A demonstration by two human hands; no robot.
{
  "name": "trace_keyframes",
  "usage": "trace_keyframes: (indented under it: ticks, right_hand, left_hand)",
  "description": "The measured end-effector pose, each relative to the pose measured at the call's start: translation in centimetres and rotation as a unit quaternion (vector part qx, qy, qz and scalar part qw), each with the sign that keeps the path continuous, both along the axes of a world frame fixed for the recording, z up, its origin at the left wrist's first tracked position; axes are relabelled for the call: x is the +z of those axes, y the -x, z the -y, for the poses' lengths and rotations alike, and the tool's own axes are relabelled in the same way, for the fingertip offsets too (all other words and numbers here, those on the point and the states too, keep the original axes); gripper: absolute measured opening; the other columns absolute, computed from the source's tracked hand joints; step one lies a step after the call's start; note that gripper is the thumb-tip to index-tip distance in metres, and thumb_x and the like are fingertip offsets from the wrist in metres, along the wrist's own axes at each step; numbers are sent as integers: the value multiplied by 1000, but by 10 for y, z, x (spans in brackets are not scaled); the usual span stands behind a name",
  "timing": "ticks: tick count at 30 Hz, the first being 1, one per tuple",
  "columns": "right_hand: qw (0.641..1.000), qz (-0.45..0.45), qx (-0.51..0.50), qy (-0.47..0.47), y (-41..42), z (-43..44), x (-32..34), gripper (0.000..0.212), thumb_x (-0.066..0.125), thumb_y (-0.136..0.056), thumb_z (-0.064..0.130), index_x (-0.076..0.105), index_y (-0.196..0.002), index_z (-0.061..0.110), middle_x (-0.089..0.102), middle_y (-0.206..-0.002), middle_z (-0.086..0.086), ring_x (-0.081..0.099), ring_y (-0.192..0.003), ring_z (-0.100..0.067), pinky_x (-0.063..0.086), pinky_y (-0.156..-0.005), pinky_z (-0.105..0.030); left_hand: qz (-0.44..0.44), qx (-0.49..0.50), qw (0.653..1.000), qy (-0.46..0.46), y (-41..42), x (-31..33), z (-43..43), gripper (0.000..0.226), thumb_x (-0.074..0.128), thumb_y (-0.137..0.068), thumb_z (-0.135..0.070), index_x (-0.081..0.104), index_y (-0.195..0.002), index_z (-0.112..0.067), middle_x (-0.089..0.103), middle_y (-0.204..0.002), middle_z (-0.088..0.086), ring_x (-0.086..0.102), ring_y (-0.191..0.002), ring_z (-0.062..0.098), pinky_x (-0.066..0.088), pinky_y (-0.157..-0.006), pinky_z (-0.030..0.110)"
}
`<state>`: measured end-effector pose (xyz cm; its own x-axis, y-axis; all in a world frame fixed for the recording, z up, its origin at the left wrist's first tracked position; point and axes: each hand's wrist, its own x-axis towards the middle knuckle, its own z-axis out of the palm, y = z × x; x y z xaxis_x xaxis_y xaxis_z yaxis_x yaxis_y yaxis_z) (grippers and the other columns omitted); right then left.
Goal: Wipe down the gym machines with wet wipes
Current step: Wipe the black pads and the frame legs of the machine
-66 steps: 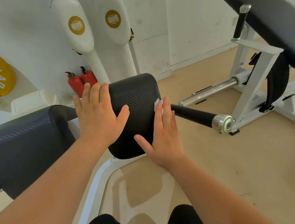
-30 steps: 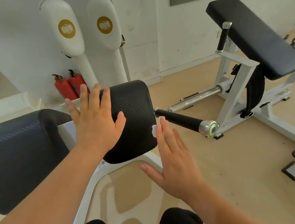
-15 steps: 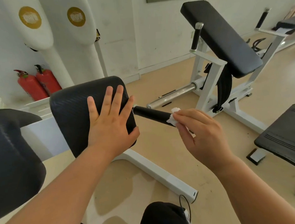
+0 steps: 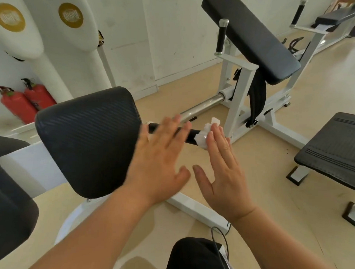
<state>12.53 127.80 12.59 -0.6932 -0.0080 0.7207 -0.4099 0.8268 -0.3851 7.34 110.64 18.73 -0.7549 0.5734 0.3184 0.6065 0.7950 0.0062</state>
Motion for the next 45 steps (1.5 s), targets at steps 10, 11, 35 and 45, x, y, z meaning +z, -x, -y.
trace_keyframes:
  ticks: [10,11,35,45]
  right_hand:
    - [997,53,40,32,11,4,10,86,46,-81,-5,7,-158,-4,5,-169,-20,1,-159,-33,16,-126,-57]
    - [998,41,40,4,10,5,10,83,45,-83,-2,9,-158,-5,6,-169,-21,2,-158,-34,15,-127,-55]
    - [978,128,110,-121,24,-39,61,65,50,-93,46,51,-149,12,51,-154,-3,48,-141,-20,33,-120,-32]
    - [829,467,148,-269,63,-30,135,95,36,-85,87,26,-162,33,14,-167,23,30,-149,-6,26,-122,-32]
  left_hand:
    - [182,-32,972,-143,-4,-25,-23,106,59,-87,-5,-10,-159,-39,-18,-164,-24,-21,-149,-2,7,-125,54]
    - [184,-33,970,-155,-6,-26,-25,106,61,-87,-5,-9,-159,-39,-15,-165,-23,-20,-150,-1,9,-125,55]
    - [178,-42,970,-158,7,2,8,83,56,-89,-3,23,-159,-33,15,-162,-24,8,-144,-12,6,-121,21]
    - [-25,86,996,28,36,44,42,49,49,-90,-31,54,-138,-23,37,-158,8,18,-153,26,6,-124,59]
